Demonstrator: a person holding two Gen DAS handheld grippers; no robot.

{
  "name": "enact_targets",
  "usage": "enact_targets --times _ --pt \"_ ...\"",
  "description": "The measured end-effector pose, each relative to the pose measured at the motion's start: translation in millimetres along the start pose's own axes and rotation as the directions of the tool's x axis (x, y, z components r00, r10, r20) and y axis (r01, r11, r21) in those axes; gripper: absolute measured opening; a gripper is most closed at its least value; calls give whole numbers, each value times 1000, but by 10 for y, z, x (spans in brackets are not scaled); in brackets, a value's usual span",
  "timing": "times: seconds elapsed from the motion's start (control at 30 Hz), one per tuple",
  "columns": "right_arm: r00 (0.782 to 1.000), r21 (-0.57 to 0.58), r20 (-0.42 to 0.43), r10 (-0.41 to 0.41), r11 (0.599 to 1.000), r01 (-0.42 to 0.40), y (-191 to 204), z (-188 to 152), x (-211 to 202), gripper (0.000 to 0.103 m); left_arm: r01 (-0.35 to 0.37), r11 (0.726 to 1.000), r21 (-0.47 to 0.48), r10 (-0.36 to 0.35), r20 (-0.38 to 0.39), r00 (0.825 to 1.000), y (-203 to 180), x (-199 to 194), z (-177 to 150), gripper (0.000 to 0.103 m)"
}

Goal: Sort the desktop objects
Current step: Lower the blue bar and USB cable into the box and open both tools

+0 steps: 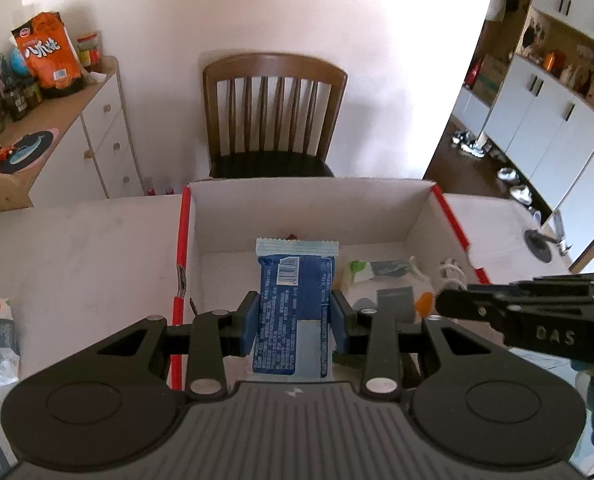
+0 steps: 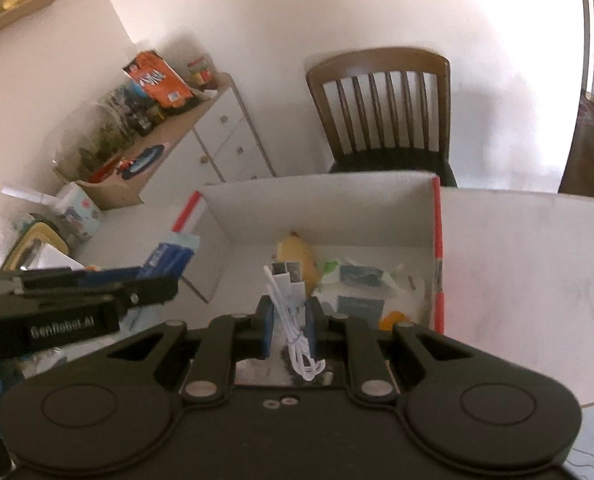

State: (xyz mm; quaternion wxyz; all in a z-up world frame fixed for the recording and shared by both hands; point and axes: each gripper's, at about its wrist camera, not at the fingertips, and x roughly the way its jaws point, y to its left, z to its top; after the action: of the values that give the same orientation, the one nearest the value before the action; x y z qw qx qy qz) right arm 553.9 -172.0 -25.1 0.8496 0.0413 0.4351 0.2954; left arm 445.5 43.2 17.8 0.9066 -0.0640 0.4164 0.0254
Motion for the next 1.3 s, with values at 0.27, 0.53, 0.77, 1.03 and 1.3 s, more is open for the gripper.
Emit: enact_targets --times 0.27,0.53,0.77,1.03,1.3 --pt "999 0 -48 -18 1000 18 -110 -50 187 16 -17 998 61 21 -55 998 -40 353 54 35" --pt "994 -52 -89 -70 996 65 -140 -139 359 16 -40 993 107 51 -102 993 -64 609 37 35" --pt "991 -67 -106 -87 995 80 -174 -217 430 16 -66 989 131 84 -141 986 -53 787 22 35" --pt "988 -113 -113 -103 990 90 -112 -256 496 16 -78 987 140 103 -187 977 -60 934 52 35" --pt "989 -107 -119 -87 991 74 -77 -281 517 27 -57 991 122 85 -237 968 -27 1019 51 36"
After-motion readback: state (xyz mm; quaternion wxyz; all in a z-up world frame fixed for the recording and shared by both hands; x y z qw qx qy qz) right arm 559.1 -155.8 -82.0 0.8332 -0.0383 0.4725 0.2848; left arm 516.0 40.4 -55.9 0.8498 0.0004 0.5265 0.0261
